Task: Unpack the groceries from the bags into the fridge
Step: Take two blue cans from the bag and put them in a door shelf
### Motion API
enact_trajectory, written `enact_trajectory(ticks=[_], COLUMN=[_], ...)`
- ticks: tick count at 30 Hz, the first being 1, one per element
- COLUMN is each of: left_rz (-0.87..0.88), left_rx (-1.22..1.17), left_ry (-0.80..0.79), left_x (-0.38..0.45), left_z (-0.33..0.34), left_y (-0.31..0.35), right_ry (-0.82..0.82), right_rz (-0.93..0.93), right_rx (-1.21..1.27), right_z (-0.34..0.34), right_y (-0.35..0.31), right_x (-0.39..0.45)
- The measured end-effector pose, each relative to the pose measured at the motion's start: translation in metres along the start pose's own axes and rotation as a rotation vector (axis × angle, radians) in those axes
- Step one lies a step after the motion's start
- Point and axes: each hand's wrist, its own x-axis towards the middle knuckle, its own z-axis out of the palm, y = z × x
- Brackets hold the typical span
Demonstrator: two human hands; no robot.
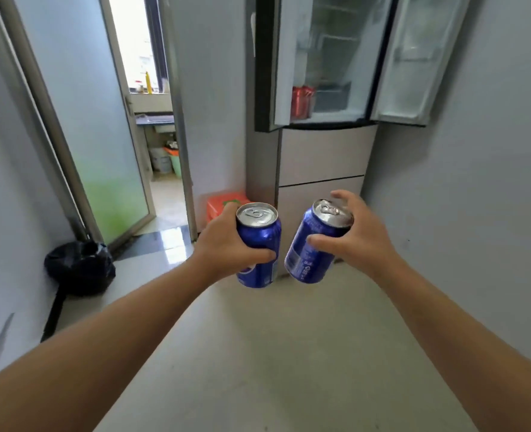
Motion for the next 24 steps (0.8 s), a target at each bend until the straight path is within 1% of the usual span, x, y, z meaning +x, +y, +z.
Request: enact_trajectory(ticks=[4,9,13,19,24], left_rz=[0.099,0.186,0.206,0.168,0.161], left_rx=[0.003,0.003,0.0,-0.064,0.013], left_ry=[0.007,0.075,0.132,0.235,0.3], left_x=[0.029,0.08,0.136,0.231,0.306], left_z=[0.009,0.044,0.085,0.141,0.162], left_y=[0.059,0.114,0.149,0.198,0.22], right_ry=[0.104,0.207,0.204,0.151,0.144], right_rz=[-0.037,-0.09,-0.157,-0.244,-0.309], right_rx=[0.022,0.012,-0.043,-0.048,0.048], right_z=[-0.062,-0.126,-0.176,-0.248,-0.277], right_y=[-0.014,0.005,0.038,0.085,0.11], right_x=[0.012,0.043,0.093,0.197,0.282])
